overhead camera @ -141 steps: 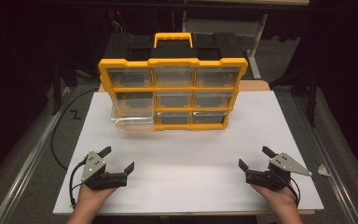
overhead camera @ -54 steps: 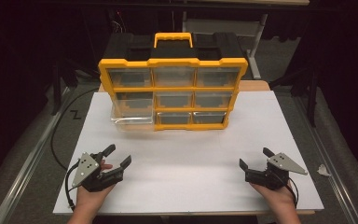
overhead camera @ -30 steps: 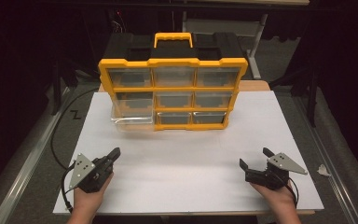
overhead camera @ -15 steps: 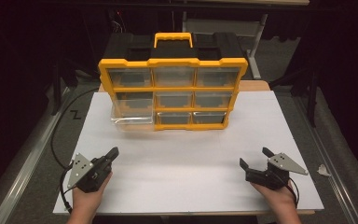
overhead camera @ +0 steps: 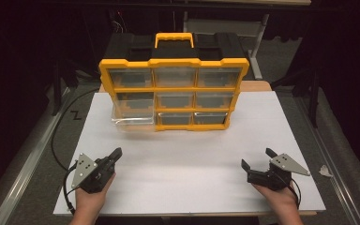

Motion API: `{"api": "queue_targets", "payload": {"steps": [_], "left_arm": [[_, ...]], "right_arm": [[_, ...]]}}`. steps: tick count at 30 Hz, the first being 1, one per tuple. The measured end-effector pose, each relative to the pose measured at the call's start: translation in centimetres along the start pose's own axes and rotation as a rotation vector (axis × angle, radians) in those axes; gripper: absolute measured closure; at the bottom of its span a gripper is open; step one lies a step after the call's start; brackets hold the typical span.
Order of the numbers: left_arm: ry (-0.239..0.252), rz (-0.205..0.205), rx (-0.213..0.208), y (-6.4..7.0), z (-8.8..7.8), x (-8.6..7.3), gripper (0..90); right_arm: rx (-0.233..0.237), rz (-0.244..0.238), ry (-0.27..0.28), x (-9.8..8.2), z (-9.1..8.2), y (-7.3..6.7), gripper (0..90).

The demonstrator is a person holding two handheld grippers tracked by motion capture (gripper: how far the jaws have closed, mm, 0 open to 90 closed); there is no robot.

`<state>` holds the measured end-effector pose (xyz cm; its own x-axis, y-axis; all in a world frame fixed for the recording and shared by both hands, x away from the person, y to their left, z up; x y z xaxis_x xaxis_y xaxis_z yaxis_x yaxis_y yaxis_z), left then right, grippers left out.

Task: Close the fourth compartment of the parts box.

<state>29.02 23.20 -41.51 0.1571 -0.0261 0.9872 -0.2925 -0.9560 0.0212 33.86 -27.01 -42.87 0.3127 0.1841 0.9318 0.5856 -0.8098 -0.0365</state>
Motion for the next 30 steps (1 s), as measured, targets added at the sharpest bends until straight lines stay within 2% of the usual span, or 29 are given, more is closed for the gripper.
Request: {"api": "queue_targets", "payload": {"steps": [2,4,7,9,15,19,24,28,30], "left_arm": [[0.002,0.001,0.015,0.5,0.3,0.4,90.0],[-0.014,0.012,0.019,0.9,0.7,0.8,90.0],[-0.013,0.017,0.024,1.3,0.9,1.0,90.0],[0.004,0.019,0.030,1.8,1.3,1.5,90.0],[0.018,0.018,0.033,2.1,1.8,2.6,90.0],[0.044,0.035,0.034,2.4,2.2,3.7,90.0],[0.030,0.042,0.043,2.7,2.6,4.4,90.0],[0.012,0.022,0.027,3.0,3.0,4.7,90.0],[0.010,0.025,0.027,3.1,3.2,4.8,90.0]], "right_arm": [[-0.005,0.001,-0.003,0.0,0.0,0.1,0.8],[-0.008,0.002,-0.003,0.0,-0.1,0.1,0.8],[-0.007,0.000,-0.003,0.0,-0.1,0.1,0.8],[-0.005,0.001,0.000,0.0,-0.2,0.1,0.8],[-0.005,-0.007,0.004,0.0,-0.4,0.2,1.3],[-0.003,-0.003,0.005,0.1,-0.5,0.3,1.7],[-0.005,-0.024,0.010,0.3,-0.8,0.2,1.9],[0.004,-0.024,0.016,0.3,-0.9,0.1,0.9],[0.006,-0.023,0.016,0.3,-0.8,0.1,0.9]]}}
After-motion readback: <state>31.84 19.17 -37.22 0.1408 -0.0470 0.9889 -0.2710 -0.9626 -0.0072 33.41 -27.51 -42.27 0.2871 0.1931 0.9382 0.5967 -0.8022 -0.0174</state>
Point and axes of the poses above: each handheld gripper's, and its own axes: z roughly forward along the jaws, x roughly out of its top, y roughly to its right, the point moved 2 cm from there along z, roughly forward along the jaws, and after that the axes turned 10 degrees about x, right-handed, at the moved point
